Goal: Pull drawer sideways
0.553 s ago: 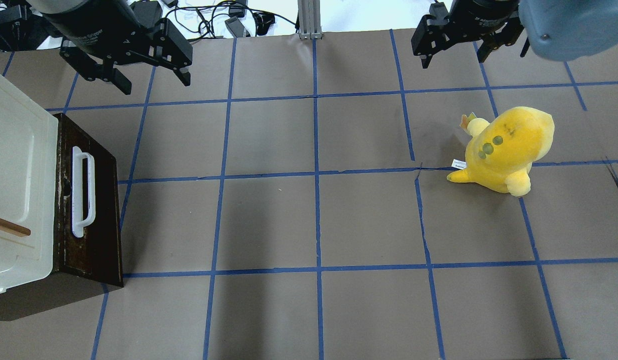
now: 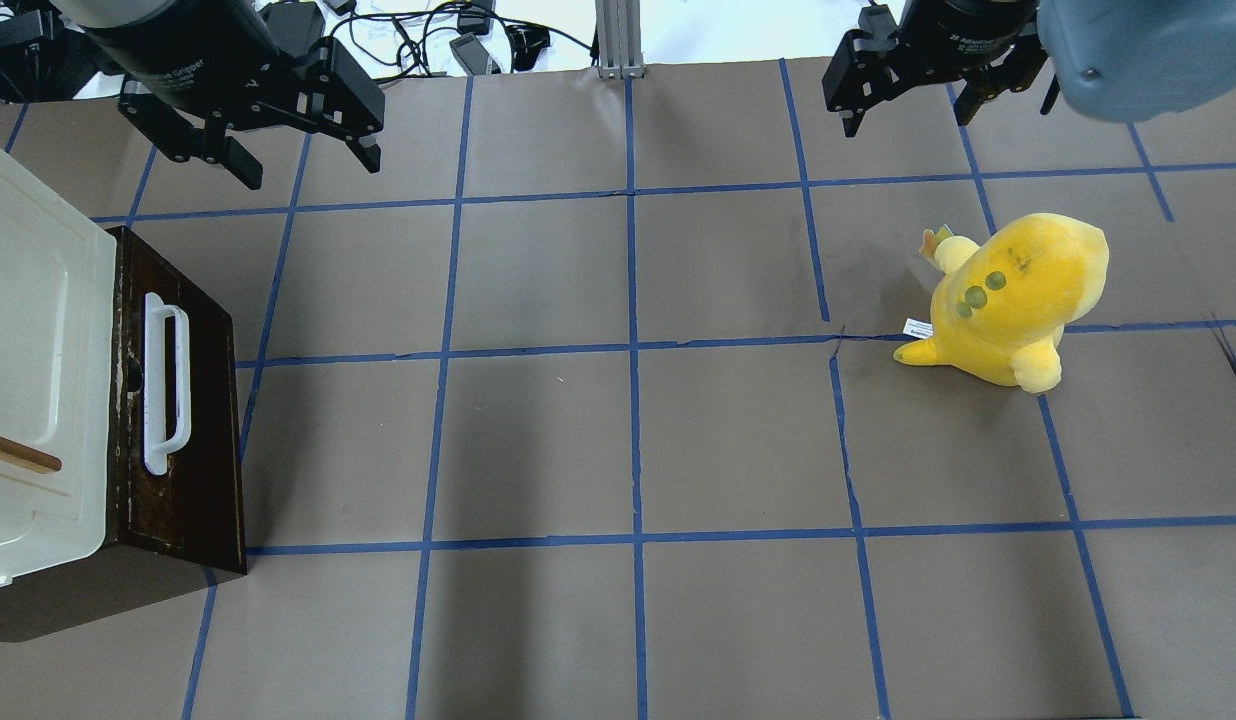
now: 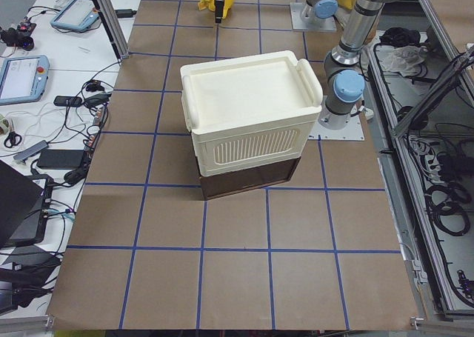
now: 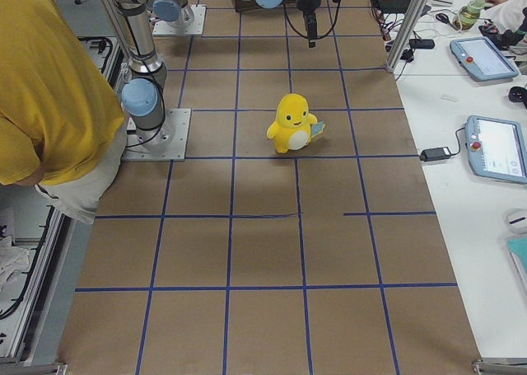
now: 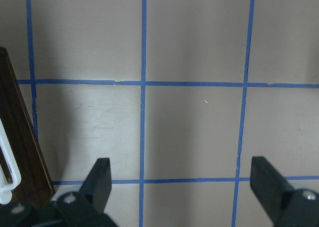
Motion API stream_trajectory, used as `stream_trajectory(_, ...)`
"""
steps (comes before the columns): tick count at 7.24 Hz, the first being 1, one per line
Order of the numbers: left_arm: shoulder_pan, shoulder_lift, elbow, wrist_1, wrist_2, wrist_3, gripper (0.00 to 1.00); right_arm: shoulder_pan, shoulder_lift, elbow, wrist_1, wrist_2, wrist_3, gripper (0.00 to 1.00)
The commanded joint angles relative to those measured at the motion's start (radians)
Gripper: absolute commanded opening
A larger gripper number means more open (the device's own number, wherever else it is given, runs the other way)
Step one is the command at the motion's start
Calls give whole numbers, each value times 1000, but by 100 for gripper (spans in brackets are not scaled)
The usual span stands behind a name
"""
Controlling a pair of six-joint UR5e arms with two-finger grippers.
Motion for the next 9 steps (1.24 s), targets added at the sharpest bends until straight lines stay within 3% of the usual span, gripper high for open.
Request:
stream_trajectory(1, -1, 7, -11, 1, 1, -1, 100, 0, 0, 0, 0, 0, 0, 100)
stream_trajectory(6, -3, 15, -51, 1, 2, -23, 100, 0, 0, 0, 0, 0, 0, 100)
stream_trajectory(8, -10, 3, -70, 1, 1, -136, 100, 0, 0, 0, 0, 0, 0, 100)
stream_trajectory(9, -26, -17, -104, 81, 4, -138, 100, 0, 0, 0, 0, 0, 0, 100)
